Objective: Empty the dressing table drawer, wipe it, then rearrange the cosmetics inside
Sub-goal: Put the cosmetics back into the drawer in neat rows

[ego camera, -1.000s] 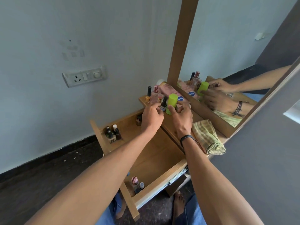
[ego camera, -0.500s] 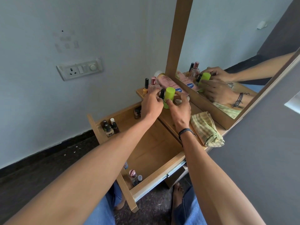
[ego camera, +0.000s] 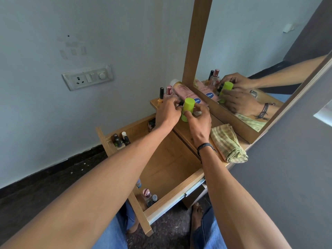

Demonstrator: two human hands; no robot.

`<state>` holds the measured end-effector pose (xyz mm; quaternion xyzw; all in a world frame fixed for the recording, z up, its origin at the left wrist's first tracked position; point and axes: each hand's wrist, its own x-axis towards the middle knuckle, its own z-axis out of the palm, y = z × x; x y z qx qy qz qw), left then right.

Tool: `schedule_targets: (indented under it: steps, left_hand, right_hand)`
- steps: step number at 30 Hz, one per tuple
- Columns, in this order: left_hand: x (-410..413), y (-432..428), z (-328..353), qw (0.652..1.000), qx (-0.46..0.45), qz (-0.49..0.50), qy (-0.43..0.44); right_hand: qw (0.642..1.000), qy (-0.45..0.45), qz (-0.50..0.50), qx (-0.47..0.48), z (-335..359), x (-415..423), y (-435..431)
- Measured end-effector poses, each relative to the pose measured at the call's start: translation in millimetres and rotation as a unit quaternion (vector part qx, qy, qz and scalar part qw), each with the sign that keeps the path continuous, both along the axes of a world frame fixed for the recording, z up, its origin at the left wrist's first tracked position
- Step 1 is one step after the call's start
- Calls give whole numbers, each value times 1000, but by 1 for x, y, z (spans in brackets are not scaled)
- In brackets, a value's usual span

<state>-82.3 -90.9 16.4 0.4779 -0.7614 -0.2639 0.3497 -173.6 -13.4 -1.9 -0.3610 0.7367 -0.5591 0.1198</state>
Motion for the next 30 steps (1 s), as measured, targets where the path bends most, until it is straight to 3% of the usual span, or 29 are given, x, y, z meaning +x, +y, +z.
schedule_targets:
  steps: [9,19,26,30]
  left_hand:
    - [23,12,-10,997,-78,8,-11]
    - [97,32,-44,997,-42,61,19]
    - [117,27,-68,993,58,51,-88]
    - [108,20,-67,990,61,34,-126]
  right_hand:
    - [1000,-18,-3,-8,0,1,2]
    - [997,-28,65,-12,7,13,15]
    - [989,20,138,-46,-15,77,60]
    - [988,94,110,61,-41,108,67]
